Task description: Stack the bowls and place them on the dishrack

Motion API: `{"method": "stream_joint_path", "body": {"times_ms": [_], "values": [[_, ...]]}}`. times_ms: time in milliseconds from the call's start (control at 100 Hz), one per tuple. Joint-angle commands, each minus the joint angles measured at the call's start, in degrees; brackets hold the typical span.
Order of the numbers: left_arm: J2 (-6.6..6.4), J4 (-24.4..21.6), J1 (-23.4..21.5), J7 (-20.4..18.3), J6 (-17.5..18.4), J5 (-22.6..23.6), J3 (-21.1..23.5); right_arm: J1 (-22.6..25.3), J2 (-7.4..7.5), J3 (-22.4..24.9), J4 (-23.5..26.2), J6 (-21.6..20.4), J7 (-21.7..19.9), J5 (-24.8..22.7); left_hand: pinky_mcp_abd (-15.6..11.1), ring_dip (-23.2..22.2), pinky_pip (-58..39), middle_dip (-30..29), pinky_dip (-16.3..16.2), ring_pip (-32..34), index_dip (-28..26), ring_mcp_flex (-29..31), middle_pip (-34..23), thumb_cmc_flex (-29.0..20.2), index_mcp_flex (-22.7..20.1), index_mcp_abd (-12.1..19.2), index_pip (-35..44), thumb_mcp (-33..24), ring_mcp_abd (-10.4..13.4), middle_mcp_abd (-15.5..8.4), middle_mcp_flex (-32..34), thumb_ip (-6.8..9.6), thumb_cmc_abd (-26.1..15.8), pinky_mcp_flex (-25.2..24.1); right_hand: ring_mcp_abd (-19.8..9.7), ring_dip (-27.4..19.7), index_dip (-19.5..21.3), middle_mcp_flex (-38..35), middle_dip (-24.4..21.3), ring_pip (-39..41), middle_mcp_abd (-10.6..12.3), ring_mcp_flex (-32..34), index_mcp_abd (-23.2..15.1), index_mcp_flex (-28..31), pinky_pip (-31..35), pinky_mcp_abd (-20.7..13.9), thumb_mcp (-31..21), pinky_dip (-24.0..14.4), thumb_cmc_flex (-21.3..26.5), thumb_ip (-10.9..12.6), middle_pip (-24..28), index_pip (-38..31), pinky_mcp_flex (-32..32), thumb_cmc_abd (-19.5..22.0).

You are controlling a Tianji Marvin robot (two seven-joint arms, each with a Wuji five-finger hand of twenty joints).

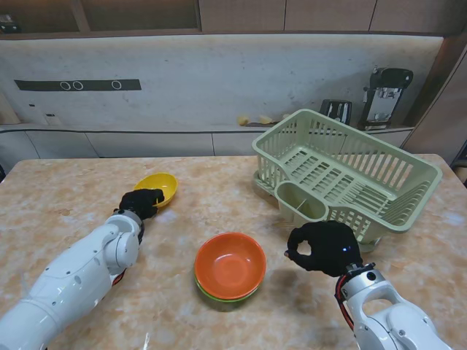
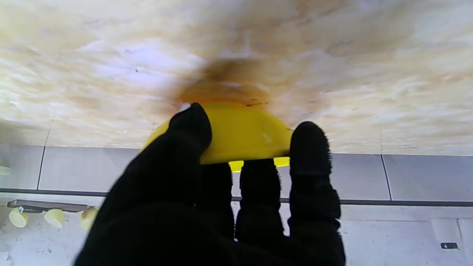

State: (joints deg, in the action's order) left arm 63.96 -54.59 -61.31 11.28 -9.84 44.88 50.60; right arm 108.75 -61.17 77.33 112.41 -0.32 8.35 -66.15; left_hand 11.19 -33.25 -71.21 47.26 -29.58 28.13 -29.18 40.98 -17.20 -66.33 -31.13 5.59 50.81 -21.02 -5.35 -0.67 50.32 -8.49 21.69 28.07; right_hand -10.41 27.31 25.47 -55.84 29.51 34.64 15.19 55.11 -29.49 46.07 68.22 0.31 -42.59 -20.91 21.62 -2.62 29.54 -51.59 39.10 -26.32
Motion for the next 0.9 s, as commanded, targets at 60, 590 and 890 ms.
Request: {"method": "stream_joint_path", "body": {"times_ms": [60, 590, 890], "values": [[0.3, -0.09, -0.01, 0.24, 0.99, 0.11, 0.4, 0.54, -0.25, -0.07, 0.0, -0.18, -0.74, -0.04, -2.71, -6.71, 0.01, 4.28, -0.39, 7.72, -4.77, 2.97, -4.65, -7.6, -0.89, 2.39, 6.4, -2.51, -1.22, -0.59, 0.25, -0.23, -5.09, 0.23, -0.3, -0.28, -0.37, -1.03, -0.52, -0.24, 1.1, 0.16, -1.01, 0.12, -0.09, 0.35, 0.21, 0.23, -1.42, 0.18, 0.56, -0.81, -0.68, 1.6], [-0.28, -8.57, -7.66, 8.23, 3.75, 6.64, 10.4, 0.54, -0.25, -0.07, 0.0, -0.18, -0.74, -0.04, -5.96, -18.28, 6.08, 11.06, 2.87, 14.34, -17.88, 0.59, -16.49, -7.64, 1.4, 2.84, 16.36, -9.24, -1.22, -0.82, -5.4, -1.65, -7.46, 0.81, -0.28, -0.29, -0.37, -1.04, -0.55, -0.26, 1.14, 0.14, -1.03, 0.18, -0.17, 0.32, 0.22, 0.25, -1.45, 0.17, 0.51, -0.81, -0.73, 1.63], [-0.18, -17.82, -14.35, 10.94, 4.87, 9.08, 16.61, 0.54, -0.25, -0.08, 0.0, -0.17, -0.74, -0.04, -6.06, -19.38, 6.29, 11.27, 3.19, 14.07, -18.65, 1.06, -16.57, -7.64, 1.16, 3.08, 16.34, -9.41, -1.12, -0.95, -4.93, -2.06, -7.12, 1.19, -0.22, -0.29, -0.37, -1.03, -0.55, -0.29, 1.17, 0.16, -1.07, 0.19, -0.13, 0.42, 0.23, 0.22, -1.44, 0.18, 0.47, -0.79, -0.68, 1.65]]}}
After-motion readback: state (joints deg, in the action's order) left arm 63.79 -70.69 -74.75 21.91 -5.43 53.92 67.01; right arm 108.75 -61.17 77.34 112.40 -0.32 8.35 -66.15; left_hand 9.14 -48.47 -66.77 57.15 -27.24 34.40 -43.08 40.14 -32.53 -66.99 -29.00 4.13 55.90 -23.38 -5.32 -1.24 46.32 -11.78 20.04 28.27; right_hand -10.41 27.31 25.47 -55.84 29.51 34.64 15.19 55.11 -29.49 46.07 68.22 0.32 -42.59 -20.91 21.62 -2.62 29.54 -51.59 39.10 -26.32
